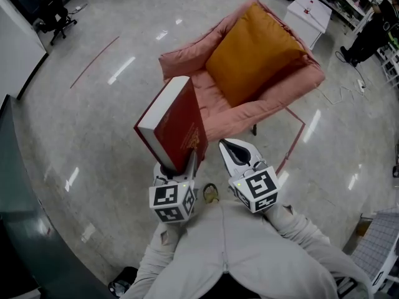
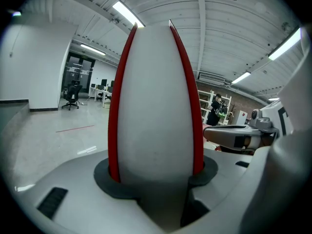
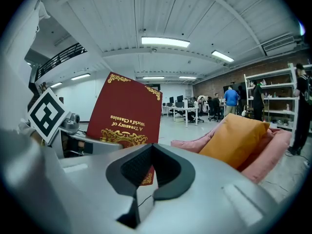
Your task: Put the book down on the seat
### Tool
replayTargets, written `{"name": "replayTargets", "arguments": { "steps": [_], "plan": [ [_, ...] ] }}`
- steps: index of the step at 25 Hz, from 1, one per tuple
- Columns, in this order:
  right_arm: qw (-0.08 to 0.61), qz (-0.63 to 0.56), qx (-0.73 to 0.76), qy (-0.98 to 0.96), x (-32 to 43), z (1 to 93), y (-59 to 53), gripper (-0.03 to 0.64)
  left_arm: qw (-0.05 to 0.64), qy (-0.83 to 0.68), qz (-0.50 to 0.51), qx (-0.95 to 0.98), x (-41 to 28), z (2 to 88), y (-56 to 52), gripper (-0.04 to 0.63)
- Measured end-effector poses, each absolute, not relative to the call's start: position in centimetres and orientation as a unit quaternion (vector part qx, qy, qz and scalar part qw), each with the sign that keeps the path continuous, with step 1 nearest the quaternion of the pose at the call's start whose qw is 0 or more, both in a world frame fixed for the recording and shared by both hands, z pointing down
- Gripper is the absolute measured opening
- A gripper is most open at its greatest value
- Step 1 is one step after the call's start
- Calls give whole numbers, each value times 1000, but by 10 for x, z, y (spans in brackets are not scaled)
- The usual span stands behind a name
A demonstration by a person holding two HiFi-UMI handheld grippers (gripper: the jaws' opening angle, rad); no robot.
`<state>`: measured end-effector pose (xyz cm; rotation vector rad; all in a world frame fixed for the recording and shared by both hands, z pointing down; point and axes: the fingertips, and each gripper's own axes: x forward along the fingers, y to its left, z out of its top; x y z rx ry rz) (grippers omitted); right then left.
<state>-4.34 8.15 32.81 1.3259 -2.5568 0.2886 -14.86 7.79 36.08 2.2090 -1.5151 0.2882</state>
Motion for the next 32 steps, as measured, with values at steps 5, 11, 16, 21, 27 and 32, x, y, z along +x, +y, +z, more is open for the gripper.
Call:
{"name": "replayTargets", "arguments": {
  "steps": [5, 11, 16, 21, 27, 32],
  "plan": [
    [126, 100, 455, -876, -47, 328, 67, 0, 226, -547, 107, 799, -152, 365, 63, 245],
    [134, 105, 461, -871, -48, 330, 54, -1, 231, -543, 110, 800, -153, 368, 46, 245],
    [137, 115, 466, -866, -45, 333, 47, -1, 236, -543, 114, 798, -153, 371, 35, 245],
    [132, 120, 470, -864, -41, 336, 35, -1, 240, -547, 117, 793, -153, 375, 25, 245],
    [137, 128, 463, -866, -38, 344, 15, 0, 253, -554, 128, 783, -153, 388, 8, 245],
    [136, 132, 455, -870, -34, 356, -19, 0, 267, -555, 134, 776, -146, 405, -18, 245]
  ]
}}
